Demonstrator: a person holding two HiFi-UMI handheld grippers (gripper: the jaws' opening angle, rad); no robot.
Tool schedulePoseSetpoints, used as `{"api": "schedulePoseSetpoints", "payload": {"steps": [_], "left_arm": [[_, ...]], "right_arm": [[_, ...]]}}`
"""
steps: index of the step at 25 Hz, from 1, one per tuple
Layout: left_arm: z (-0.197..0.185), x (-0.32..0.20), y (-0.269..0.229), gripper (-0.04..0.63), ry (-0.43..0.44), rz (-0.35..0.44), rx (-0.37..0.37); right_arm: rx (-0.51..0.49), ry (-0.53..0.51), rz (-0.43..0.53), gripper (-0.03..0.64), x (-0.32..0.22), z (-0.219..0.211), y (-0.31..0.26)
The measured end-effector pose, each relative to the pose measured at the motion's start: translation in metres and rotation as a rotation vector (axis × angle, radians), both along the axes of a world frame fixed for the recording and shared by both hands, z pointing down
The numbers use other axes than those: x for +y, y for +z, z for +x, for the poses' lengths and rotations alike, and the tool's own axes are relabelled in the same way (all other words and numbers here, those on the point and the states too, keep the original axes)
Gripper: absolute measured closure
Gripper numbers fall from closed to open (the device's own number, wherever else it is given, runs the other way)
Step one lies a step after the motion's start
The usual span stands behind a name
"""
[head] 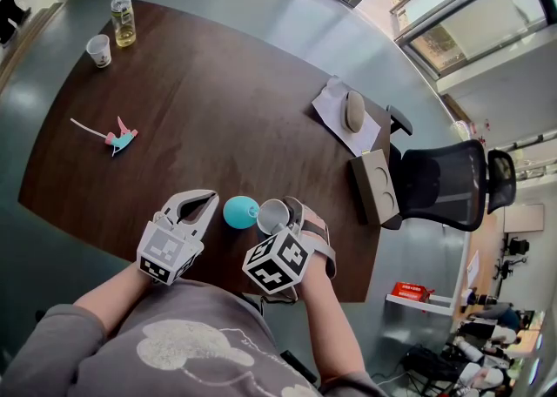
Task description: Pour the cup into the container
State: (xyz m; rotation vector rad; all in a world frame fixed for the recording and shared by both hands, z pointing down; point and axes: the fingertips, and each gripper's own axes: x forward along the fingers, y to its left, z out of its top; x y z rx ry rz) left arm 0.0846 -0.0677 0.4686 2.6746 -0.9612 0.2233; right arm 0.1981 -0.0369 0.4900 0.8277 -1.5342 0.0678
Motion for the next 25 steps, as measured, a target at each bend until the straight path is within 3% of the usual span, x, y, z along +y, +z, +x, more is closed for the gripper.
{"api": "schedulePoseSetpoints", "payload": {"steps": [25], "left_arm": [[-0.0016,-0.0004,0.0041,0.589,-0.004,-0.011,0.002]], "right_arm": [[0.063,-0.024,-0.003,0.318,-0.0022,0.0018,0.0031]]}}
